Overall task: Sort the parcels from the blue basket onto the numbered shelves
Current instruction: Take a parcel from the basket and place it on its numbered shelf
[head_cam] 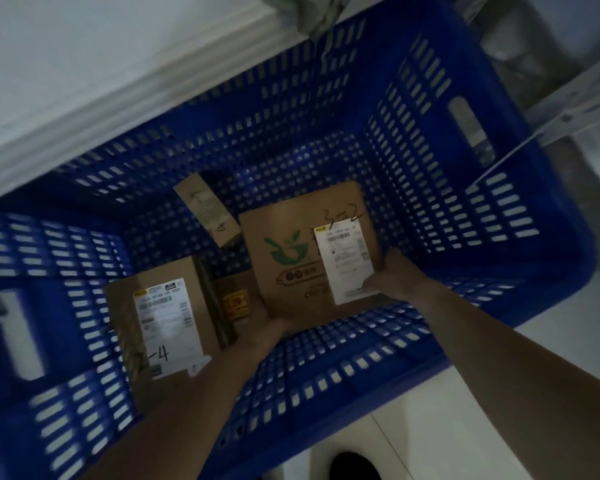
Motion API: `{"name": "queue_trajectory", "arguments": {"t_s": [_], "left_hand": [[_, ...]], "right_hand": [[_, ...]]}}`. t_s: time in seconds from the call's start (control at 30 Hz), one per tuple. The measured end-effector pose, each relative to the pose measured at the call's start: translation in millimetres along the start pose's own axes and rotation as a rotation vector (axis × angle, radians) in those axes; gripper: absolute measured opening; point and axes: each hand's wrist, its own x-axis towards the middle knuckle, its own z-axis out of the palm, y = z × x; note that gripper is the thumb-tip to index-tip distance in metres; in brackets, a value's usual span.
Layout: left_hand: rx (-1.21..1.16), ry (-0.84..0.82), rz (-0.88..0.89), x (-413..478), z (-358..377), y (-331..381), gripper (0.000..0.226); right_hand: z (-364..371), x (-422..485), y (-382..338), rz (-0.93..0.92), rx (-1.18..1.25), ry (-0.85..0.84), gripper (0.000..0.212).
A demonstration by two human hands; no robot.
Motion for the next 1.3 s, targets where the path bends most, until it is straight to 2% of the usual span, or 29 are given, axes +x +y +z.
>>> {"name": "queue_trajectory", "arguments": {"t_s": [0.1,0.27,0.4,0.6,0.7,0.8,0.97,1.13,1.23,1.3], "left_hand": [[-0.059,0.131,0.066,-14.4,0.3,12.0,0.094],[-0.115,0.170,0.154,-71.8,-9.8,43.7,0.075],[-0.078,0.206,0.250,-133.2,-13.1,77.5,0.085],[0.039,0.284,0.445,-260.9,2.0,137.1,0.077],[-0.002,0.293,0.538,-334.7,19.0,165.7,0.073],[0.053,0.367,0.685,-404.7,30.9,186.7,0.075],[0.120,0.456,0.914,-528.1,48.8,230.1,0.086],[0.009,0.508,1.155,-652.0,64.9,261.1,0.081],[0.085,0.538,1.289,-728.2,61.5,267.7,0.084],[0.070,0.557,1.359,-777.8,57.7,274.1,0.076]], "right_hand": [[-0.4,-24.9,-4.7,-0.082,0.205,-0.019,0.100],[-22.0,-93.2,-22.9,-0.269,0.193,0.070,0.081],[-48.2,-165.0,-27.8,-0.436,0.196,0.186,0.062],[-96.0,-280.4,-33.0,-0.578,0.304,0.219,0.081],[-133.0,-352.4,-41.0,-0.656,0.330,0.223,0.082],[-174.6,-425.3,-45.1,-0.753,0.267,0.244,0.080],[-248.5,-557.6,-58.7,-0.914,0.171,0.417,0.085],[-293.0,-686.1,-56.9,-1.083,0.316,0.477,0.077],[-302.5,-756.6,-51.4,-1.207,0.253,0.679,0.097],[-308.8,-800.6,-52.7,-1.279,0.183,0.810,0.103]]}}
